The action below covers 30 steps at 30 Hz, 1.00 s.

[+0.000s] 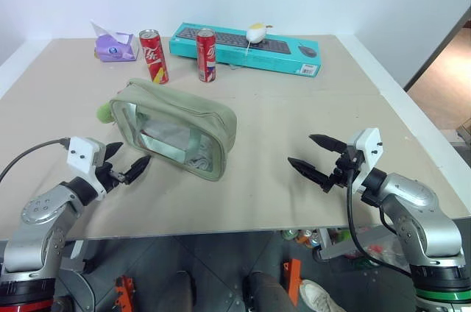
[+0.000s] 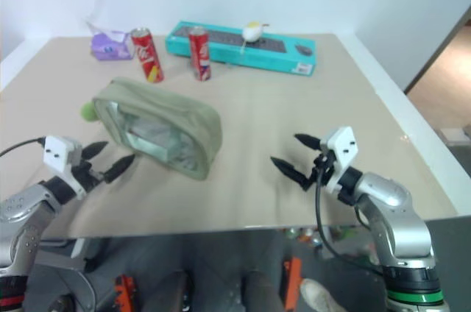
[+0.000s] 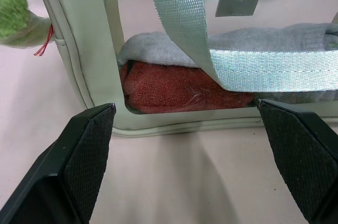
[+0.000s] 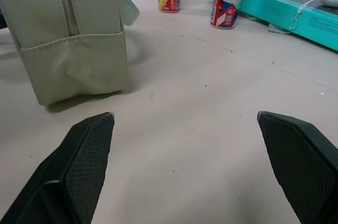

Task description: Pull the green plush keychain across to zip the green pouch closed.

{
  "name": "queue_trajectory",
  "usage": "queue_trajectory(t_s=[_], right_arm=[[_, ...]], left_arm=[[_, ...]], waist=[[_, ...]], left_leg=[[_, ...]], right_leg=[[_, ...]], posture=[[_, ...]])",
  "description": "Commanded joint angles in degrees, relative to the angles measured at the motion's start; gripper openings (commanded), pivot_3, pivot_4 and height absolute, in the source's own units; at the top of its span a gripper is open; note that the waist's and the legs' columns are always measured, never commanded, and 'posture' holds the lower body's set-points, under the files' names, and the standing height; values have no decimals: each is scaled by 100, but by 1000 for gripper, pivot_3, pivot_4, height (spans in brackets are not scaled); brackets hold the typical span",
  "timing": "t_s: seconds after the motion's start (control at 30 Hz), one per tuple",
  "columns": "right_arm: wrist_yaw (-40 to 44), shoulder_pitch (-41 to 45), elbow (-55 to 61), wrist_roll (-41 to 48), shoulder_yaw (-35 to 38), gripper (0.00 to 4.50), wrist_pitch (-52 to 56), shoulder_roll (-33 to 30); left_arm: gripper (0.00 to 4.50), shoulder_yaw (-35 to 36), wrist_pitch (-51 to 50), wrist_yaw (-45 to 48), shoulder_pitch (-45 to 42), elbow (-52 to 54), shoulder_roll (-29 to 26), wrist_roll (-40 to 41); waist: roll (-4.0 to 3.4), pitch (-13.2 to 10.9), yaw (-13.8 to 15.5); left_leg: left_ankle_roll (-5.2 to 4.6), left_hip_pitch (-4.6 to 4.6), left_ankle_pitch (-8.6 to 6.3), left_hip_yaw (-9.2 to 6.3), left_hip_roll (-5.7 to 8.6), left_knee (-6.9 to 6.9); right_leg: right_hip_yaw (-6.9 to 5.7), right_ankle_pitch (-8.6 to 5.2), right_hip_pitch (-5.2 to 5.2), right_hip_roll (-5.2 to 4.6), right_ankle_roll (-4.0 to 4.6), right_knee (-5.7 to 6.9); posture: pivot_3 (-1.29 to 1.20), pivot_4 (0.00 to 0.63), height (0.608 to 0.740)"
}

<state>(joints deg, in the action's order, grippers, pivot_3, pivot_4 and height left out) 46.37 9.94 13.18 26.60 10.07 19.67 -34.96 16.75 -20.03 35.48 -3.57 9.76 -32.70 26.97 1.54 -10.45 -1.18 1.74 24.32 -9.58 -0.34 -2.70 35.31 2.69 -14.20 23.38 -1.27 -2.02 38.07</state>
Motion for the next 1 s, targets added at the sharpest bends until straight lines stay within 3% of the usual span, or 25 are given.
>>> queue_trajectory(t_s=[0.03, 0.63, 0.87, 1.0], right_arm=[[55, 128, 80, 11, 76, 4500, -86, -105], [213, 268, 1, 116, 56, 4500, -48, -143], [349, 929, 728, 600, -200, 4500, 647, -322], [328, 1638, 475, 582, -513, 4500, 816, -160]], left_arm=[[4464, 139, 129, 67, -69, 172, -61, 59], [4464, 455, -262, 732, 78, 659, -343, 940], [4464, 733, -1139, 1438, 418, 1743, -1083, 2127], [4464, 570, -1429, 1493, 284, 1934, -1222, 2483]], waist=[[0, 0, 0], [0, 0, -5], [2, -3, -17], [2, -3, -18]], left_leg=[[0, 0, 0, 0, 0, 0], [0, 0, 0, 2, -3, 0], [3, 0, -2, 8, -7, -1], [3, -5, -2, 8, -11, 0]], right_leg=[[0, 0, 0, 0, 0, 0], [1, -1, 2, 2, 0, 0], [6, -1, 7, 3, 2, 0], [6, -1, 6, 6, 5, 0]], posture=[[0, 150, 740], [0, 150, 740], [0, 150, 740], [0, 150, 740]])
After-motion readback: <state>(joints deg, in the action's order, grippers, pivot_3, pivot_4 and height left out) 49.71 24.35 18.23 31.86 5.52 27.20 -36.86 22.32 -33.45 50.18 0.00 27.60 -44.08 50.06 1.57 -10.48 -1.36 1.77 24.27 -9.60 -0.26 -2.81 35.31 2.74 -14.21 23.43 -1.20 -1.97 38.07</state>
